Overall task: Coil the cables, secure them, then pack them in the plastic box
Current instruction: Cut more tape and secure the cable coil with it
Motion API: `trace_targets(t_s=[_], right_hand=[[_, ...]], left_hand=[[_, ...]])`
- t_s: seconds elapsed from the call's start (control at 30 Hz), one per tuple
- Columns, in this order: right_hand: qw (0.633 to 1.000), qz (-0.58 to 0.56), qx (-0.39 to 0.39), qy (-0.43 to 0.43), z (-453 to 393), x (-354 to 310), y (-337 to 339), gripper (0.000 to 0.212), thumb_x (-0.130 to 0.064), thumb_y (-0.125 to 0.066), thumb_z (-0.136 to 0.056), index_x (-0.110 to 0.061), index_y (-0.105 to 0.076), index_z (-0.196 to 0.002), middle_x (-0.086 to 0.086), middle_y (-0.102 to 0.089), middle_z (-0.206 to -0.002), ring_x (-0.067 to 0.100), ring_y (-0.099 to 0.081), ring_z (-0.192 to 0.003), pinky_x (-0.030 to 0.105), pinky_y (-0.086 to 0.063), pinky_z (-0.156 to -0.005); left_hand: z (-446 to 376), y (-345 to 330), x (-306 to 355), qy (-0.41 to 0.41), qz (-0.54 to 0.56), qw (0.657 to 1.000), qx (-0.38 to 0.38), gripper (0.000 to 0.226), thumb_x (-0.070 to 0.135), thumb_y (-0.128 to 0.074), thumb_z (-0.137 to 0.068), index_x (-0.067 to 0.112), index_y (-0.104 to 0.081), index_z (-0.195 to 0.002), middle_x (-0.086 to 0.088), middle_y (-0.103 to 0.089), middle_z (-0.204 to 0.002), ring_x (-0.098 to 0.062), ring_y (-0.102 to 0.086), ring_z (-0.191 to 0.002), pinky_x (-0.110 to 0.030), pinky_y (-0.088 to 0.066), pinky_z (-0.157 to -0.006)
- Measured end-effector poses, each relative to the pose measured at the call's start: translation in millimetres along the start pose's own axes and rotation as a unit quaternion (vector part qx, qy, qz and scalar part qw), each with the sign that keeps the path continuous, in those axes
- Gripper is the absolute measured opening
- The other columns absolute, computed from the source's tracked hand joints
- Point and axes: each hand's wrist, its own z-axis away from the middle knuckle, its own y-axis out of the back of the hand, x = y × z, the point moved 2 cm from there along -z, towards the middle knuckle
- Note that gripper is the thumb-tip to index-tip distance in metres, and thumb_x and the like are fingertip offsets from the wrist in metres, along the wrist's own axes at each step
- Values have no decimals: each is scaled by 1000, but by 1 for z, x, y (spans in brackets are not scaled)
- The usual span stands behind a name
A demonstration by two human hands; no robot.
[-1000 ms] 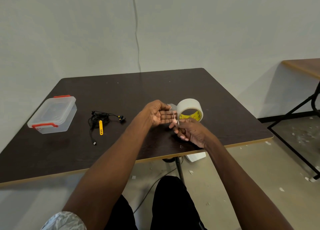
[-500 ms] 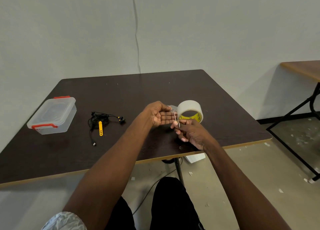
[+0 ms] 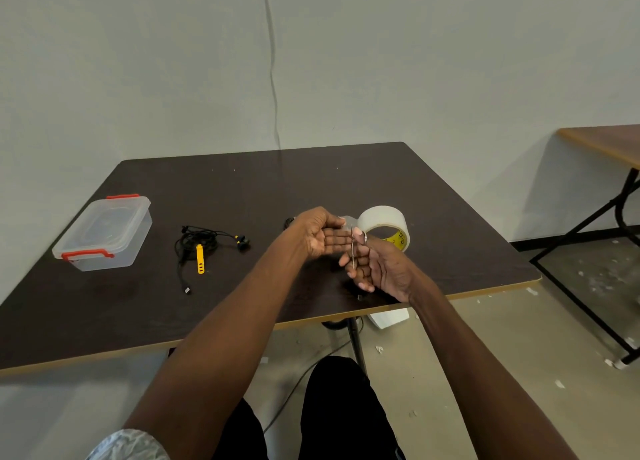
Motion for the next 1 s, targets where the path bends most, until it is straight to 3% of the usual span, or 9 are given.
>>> trace_targets(t_s=[0.1, 0.3, 0.43, 0.57, 0.73, 0.83, 1.0], right_hand=[[1000, -2, -8, -12, 0, 3, 1, 64, -60, -47, -92, 1, -66, -97, 12, -61, -73, 17, -54, -51, 22, -42, -45], [1000, -4, 1, -2, -1, 4, 3, 45, -34, -44, -95, 6, -61, -106, 11, -55, -75, 13, -49, -53, 20, -38, -45], [1000, -2, 14, 2, 1, 2, -1, 49, -40, -46, -98, 6, -61, -105, 9, -55, -71, 13, -45, -51, 21, -36, -45], [1000, -7, 17, 9, -1, 1, 1, 46, -39, -47, -96, 4, -62, -103, 8, -54, -71, 12, -45, -51, 20, -35, -44], [999, 1, 33, 13, -1, 2, 1, 38, -31, -44, -100, 3, -61, -102, 8, -53, -70, 13, -43, -51, 21, -33, -43], [998, -4, 52, 21, -1, 3, 1, 33, -26, -48, -102, 5, -62, -100, 11, -51, -68, 14, -43, -46, 21, -33, -41], [996, -13, 76, 41, 4, 2, -1, 36, -31, -59, -94, 5, -63, -96, 8, -52, -63, 13, -41, -42, 20, -32, -39]], left_hand=[[0, 1, 1, 1, 4, 1000, -1, 13, 4, -50, -94, -4, -60, -91, -22, -71, -73, -30, -71, -68, -40, -60, -57], [3, -1, 2, 0, -12, 1000, -17, 12, 5, -53, -94, -3, -61, -90, -19, -71, -74, -25, -71, -62, -36, -58, -55], [2, -1, 2, 2, -11, 1000, -18, 12, 5, -52, -94, -1, -61, -89, -17, -71, -69, -25, -70, -63, -37, -56, -61], [3, -3, 0, 3, 1, 1000, -21, 13, 5, -50, -94, -1, -60, -87, -16, -70, -65, -24, -70, -55, -32, -58, -56], [1, -3, 0, 0, 1, 1000, -20, 12, 4, -52, -93, -2, -62, -87, -17, -71, -75, -24, -70, -60, -35, -58, -63], [1, -3, 0, 3, -3, 1000, -22, 12, 5, -52, -93, -2, -62, -92, -17, -72, -74, -24, -71, -60, -33, -59, -54], [2, -3, 1, 4, -20, 1000, -22, 13, 6, -52, -94, -1, -62, -93, -14, -72, -72, -25, -69, -74, -34, -59, -58]])
